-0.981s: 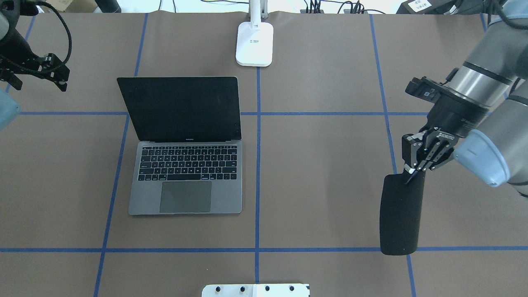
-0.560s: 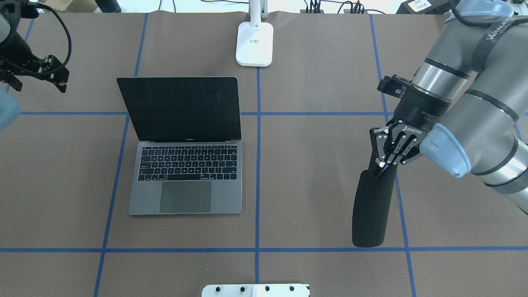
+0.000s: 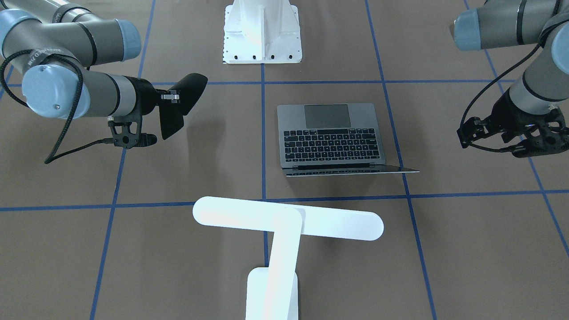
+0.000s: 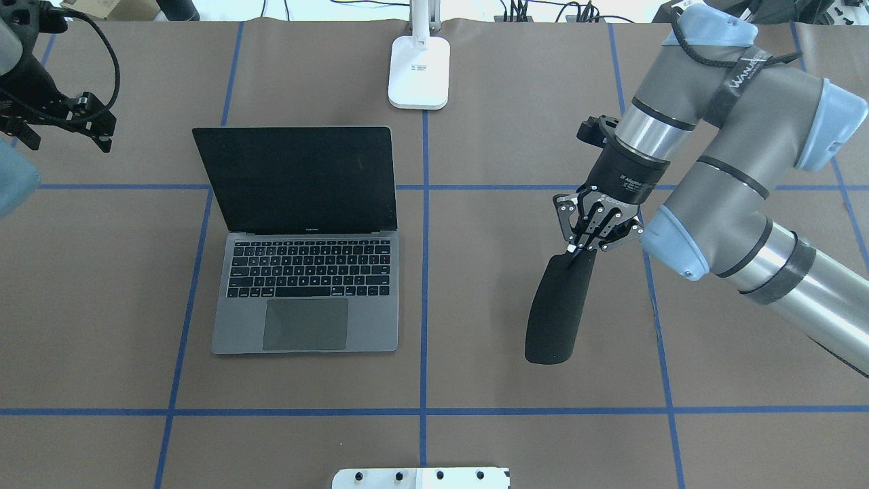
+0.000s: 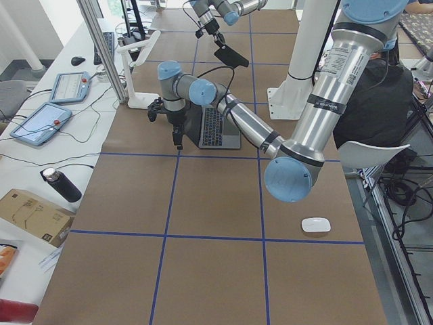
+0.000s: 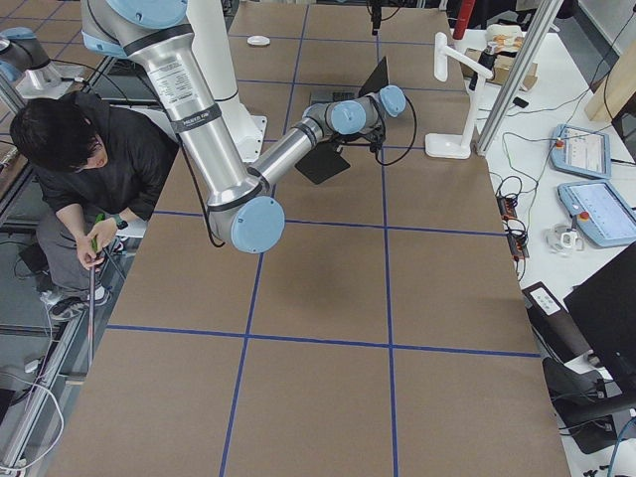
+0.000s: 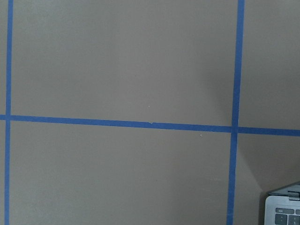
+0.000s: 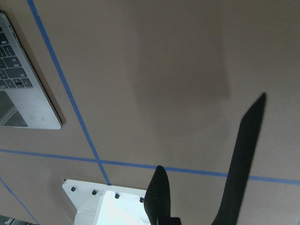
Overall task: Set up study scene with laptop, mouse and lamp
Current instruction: 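Carry the black mouse pad, hanging from the right gripper, toward the laptop, then lower the black mouse pad flat beside the laptop with the right gripper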
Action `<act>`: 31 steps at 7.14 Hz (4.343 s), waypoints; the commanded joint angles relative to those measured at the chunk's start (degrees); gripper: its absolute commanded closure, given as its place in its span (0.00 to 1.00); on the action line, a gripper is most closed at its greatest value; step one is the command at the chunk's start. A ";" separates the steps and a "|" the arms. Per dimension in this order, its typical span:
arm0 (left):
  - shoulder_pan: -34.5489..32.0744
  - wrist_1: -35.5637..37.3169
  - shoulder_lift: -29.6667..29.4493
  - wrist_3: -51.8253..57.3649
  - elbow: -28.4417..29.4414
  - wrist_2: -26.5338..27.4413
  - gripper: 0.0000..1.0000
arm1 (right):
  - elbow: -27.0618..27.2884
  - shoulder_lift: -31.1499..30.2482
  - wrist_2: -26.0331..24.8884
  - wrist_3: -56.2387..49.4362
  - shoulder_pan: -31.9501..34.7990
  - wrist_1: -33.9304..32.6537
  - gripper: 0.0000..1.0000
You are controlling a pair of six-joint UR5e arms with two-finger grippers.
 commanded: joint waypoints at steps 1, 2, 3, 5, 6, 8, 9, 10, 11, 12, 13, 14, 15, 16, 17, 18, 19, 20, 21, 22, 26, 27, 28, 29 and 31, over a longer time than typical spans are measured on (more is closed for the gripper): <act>-0.03 -3.06 1.53 -0.09 1.25 0.00 0.00 | -4.86 2.83 -3.33 6.33 -1.83 7.77 1.00; -0.03 -3.16 1.97 -0.18 0.91 0.00 0.00 | -6.00 4.49 -5.77 6.77 -2.88 7.86 1.00; -0.03 -3.16 2.33 -0.09 0.90 0.00 0.00 | -10.97 8.59 -6.67 6.87 -3.15 9.17 1.00; -0.03 -3.60 2.94 -0.09 1.17 -0.09 0.00 | -17.76 12.23 -8.68 11.41 -4.55 17.39 1.00; 0.06 -4.91 3.64 -0.09 1.43 -0.09 0.00 | -20.31 12.76 -10.53 12.65 -5.17 21.01 1.00; 0.06 -6.76 4.61 -0.18 2.30 -0.09 0.00 | -23.84 15.21 -11.68 12.75 -5.79 22.54 1.00; 0.06 -6.85 4.61 -0.18 2.83 -0.09 0.00 | -24.63 16.18 -12.56 12.84 -6.23 22.54 1.00; 0.06 -7.20 4.61 -0.18 3.10 -0.09 0.00 | -25.43 17.15 -13.44 12.84 -6.75 22.54 1.00; 0.06 -7.82 4.70 -0.18 3.45 -0.09 0.00 | -25.87 17.33 -14.32 12.76 -7.28 22.71 1.00; 0.06 -7.82 4.70 -0.18 3.71 -0.09 0.00 | -25.87 17.16 -14.50 13.10 -7.28 24.80 1.00; 0.06 -8.26 4.70 -0.18 3.80 -0.09 0.00 | -25.87 17.07 -14.59 15.72 -7.28 25.96 1.00; 0.06 -8.44 4.70 -0.18 4.15 -0.09 0.00 | -25.87 17.16 -15.37 15.83 -7.55 25.97 1.00; 0.06 -8.61 4.70 -0.18 4.42 -0.09 0.00 | -25.87 17.16 -17.47 15.92 -8.51 26.66 1.00; 0.06 -9.05 4.70 -0.18 4.85 -0.09 0.00 | -26.66 17.16 -19.49 16.01 -9.21 27.71 1.00; 0.06 -10.18 4.70 -0.18 5.90 -0.09 0.00 | -26.66 17.25 -19.60 16.01 -9.48 27.73 1.00; 0.06 -12.37 4.79 -0.26 7.57 -0.17 0.00 | -26.66 17.25 -19.60 16.01 -9.66 27.73 1.00; 0.06 -13.35 4.79 -0.26 8.45 -0.09 0.00 | -26.66 17.25 -19.60 16.01 -9.66 27.73 1.00; 0.06 -13.45 4.79 -0.61 8.20 -0.17 0.00 | -26.66 17.25 -19.69 16.01 -9.66 27.73 1.00; -0.03 -13.45 4.70 -0.70 8.11 -0.18 0.00 | -26.66 17.16 -19.69 16.01 -9.66 27.73 1.00; -0.03 -13.45 4.70 -0.70 8.02 -0.18 0.00 | -26.66 17.07 -19.60 16.01 -9.66 27.73 1.00; -0.11 -13.45 4.61 -0.70 7.76 -0.18 0.00 | -26.40 16.46 -20.21 15.92 -9.66 27.81 0.01; -0.38 -13.45 4.61 -0.70 7.76 -0.18 0.00 | -26.14 16.54 -20.30 15.92 -9.57 27.81 0.01; -0.47 -13.45 4.61 -0.70 7.76 -0.18 0.00 | -26.05 16.89 -20.48 15.92 -9.13 27.81 0.01; -0.55 -13.45 4.61 -0.70 7.76 -0.18 0.00 | -26.05 16.98 -20.65 15.92 -8.00 27.81 0.01; -0.64 -13.36 4.61 -0.70 7.76 -0.18 0.00 | -26.05 18.64 -20.74 15.92 -4.14 28.34 0.01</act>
